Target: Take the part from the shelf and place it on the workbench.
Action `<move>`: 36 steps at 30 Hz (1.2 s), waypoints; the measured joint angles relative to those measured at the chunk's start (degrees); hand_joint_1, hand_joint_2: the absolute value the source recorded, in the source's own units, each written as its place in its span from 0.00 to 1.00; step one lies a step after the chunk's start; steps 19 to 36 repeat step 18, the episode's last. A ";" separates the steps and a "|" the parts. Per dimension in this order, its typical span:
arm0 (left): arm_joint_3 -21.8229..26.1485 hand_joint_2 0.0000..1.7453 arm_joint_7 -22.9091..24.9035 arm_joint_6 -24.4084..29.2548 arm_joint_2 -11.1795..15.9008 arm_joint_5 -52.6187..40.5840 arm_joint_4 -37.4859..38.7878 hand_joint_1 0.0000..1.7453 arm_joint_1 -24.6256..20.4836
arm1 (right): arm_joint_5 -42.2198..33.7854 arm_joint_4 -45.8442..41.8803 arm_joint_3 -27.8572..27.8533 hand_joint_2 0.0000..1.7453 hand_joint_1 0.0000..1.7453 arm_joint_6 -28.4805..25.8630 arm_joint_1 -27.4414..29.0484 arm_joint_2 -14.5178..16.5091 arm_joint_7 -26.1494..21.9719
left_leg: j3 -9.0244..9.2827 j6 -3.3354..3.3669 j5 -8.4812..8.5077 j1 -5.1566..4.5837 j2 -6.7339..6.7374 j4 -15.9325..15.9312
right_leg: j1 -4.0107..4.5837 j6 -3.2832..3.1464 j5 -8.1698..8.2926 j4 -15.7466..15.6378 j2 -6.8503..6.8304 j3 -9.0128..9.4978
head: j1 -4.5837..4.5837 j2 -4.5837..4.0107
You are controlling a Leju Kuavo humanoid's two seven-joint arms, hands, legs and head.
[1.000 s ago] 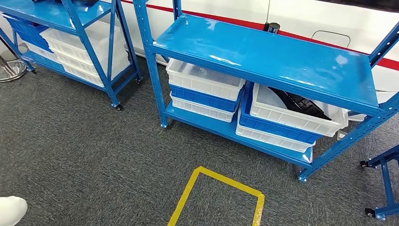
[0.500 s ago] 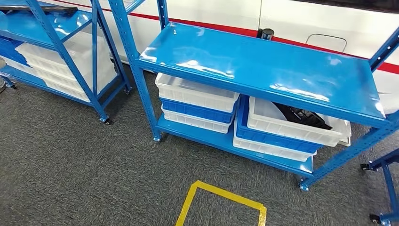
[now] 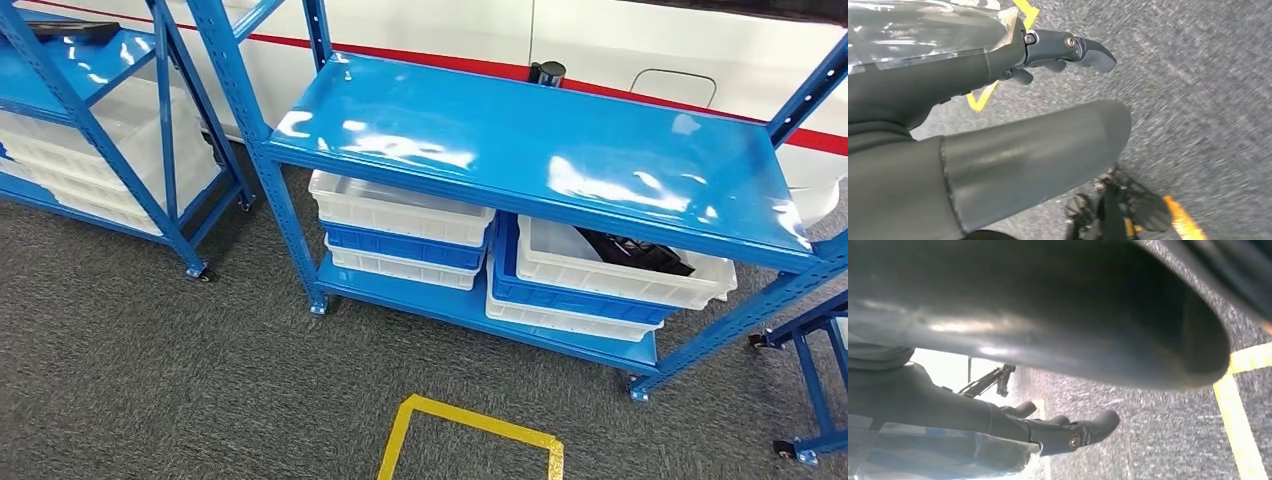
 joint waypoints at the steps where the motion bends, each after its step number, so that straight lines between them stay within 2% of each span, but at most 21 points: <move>1: 0.05 0.00 -0.03 0.07 -0.04 0.02 -0.01 0.00 -0.04 | 0.09 0.00 -0.01 0.00 0.00 0.03 -0.04 0.04 -0.02 | 0.19 -0.29 -0.03 0.05 0.44 -0.26 | -0.02 -0.36 0.24 -0.39 0.66 0.05 | 0.02 0.00; 2: 0.10 0.00 -0.05 0.20 -0.07 0.03 -0.01 0.00 -0.08 | 0.16 0.00 -0.01 0.00 0.00 0.05 -0.04 0.13 -0.03 | 0.31 -0.61 -0.14 0.10 0.27 -0.33 | -0.20 -0.61 0.54 -0.86 1.26 0.38 | 0.02 0.00; 4: 0.14 0.00 -0.10 0.52 -0.12 0.07 -0.02 0.00 -0.13 | 0.27 0.00 -0.01 0.00 0.00 0.09 -0.08 0.30 -0.07 | -0.38 -1.27 -1.60 0.18 -1.50 1.56 | -0.79 -1.03 1.11 -1.80 2.45 1.25 | -0.13 0.00; 6: 0.17 0.50 -0.13 0.82 -0.13 0.24 -0.02 0.00 -0.07 | 0.39 0.00 -0.01 0.00 0.00 0.14 -0.12 0.40 -0.07 | -3.30 -1.79 -4.61 0.31 -3.36 7.49 | -1.09 -1.20 1.23 -2.03 3.48 1.69 | -0.37 0.00; 7: 0.18 0.75 -0.13 0.94 -0.13 0.32 -0.02 0.00 -0.02 | 0.46 0.00 -0.01 0.00 0.00 0.16 -0.12 0.45 -0.08 | -5.13 -1.99 -5.76 0.35 -3.62 10.80 | -1.11 -1.26 1.17 -2.02 4.05 1.78 | -0.45 0.00; 8: 0.19 1.00 -0.13 1.04 -0.12 0.39 -0.02 0.00 0.03 | 0.56 0.00 -0.01 0.00 0.00 0.18 -0.12 0.50 -0.10 | -6.54 -2.13 -5.98 0.39 -3.73 12.94 | -1.13 -1.35 1.09 -2.01 4.71 1.91 | -0.47 0.00; 9: 0.19 1.00 -0.13 1.14 -0.11 0.39 -0.02 0.00 0.05 | 0.68 0.00 -0.01 0.00 0.00 0.18 -0.13 0.56 -0.11 | -7.14 -2.22 -5.05 0.44 -3.82 13.22 | -1.17 -1.37 0.95 -2.00 5.45 2.11 | -0.49 0.00; 10: 0.20 1.00 -0.13 1.21 -0.10 0.39 -0.02 0.00 0.05 | 0.80 0.00 -0.01 0.00 0.00 0.18 -0.14 0.63 -0.13 | -6.70 -2.24 -2.99 0.53 -4.06 11.32 | -1.22 -1.32 0.74 -1.99 6.25 2.43 | -0.51 0.00; 11: 0.20 1.00 -0.13 1.26 -0.08 0.39 -0.02 0.00 0.06 | 0.90 0.00 -0.01 0.00 0.00 0.18 -0.15 0.71 -0.14 | -5.48 -2.20 -0.42 0.65 -4.71 7.89 | -1.28 -1.19 0.49 -1.98 7.01 2.77 | -0.53 0.00; 12: 0.19 0.75 -0.13 1.30 -0.04 0.39 -0.01 0.00 0.10 | 0.96 0.00 -0.01 0.00 0.00 0.18 -0.17 0.79 -0.14 | -4.09 -2.09 1.47 0.85 -6.18 4.55 | -1.32 -0.96 0.20 -1.96 7.67 2.89 | -0.57 0.00; 13: 0.19 0.50 -0.12 1.32 -0.02 0.38 0.01 0.00 0.14 | 0.99 0.00 -0.01 0.00 0.00 0.18 -0.24 0.85 -0.14 | -2.74 -1.96 2.57 1.02 -7.63 1.46 | -1.25 -0.69 -0.09 -1.89 8.31 2.89 | -0.59 0.00; 14: 0.18 0.25 -0.10 1.34 0.00 0.37 0.03 0.00 0.14 | 1.01 0.00 -0.01 0.00 0.00 0.19 -0.29 0.90 -0.15 | -1.82 -1.77 2.76 1.07 -8.72 -0.31 | -1.32 -0.32 -0.22 -1.91 8.87 2.67 | -0.61 0.00; 15: 0.17 0.00 -0.03 1.39 0.02 0.36 0.04 0.00 0.14 | 1.02 0.00 -0.01 0.00 0.00 0.18 -0.34 0.91 -0.24 | -1.32 -1.56 2.33 1.02 -9.24 -1.01 | -1.44 0.03 -0.27 -1.99 9.45 2.36 | -0.63 0.00; 16: 0.17 0.00 0.08 1.52 0.01 0.37 0.04 0.00 0.08 | 1.04 0.00 -0.01 0.00 0.00 0.09 -0.39 0.91 -0.36 | -0.93 -1.33 2.17 0.92 -8.80 -1.65 | -1.55 0.38 -0.25 -2.10 10.05 2.24 | -0.67 0.00; 18: 0.17 0.00 0.47 1.89 -0.01 0.39 0.04 0.00 0.00 | 1.06 0.00 -0.01 0.00 0.00 -0.28 -0.36 0.85 -0.48 | -0.53 -0.87 2.21 0.92 -7.86 -2.11 | -1.80 0.80 -0.27 -2.18 10.13 2.19 | -0.69 0.00; 36: 0.17 0.00 0.47 1.89 -0.01 0.39 0.04 0.00 0.00 | 1.06 0.00 -0.01 0.00 0.00 -0.28 -0.36 0.85 -0.48 | -0.53 -0.87 2.21 0.92 -7.86 -2.11 | -1.80 0.80 -0.27 -2.18 10.13 2.19 | -0.69 0.00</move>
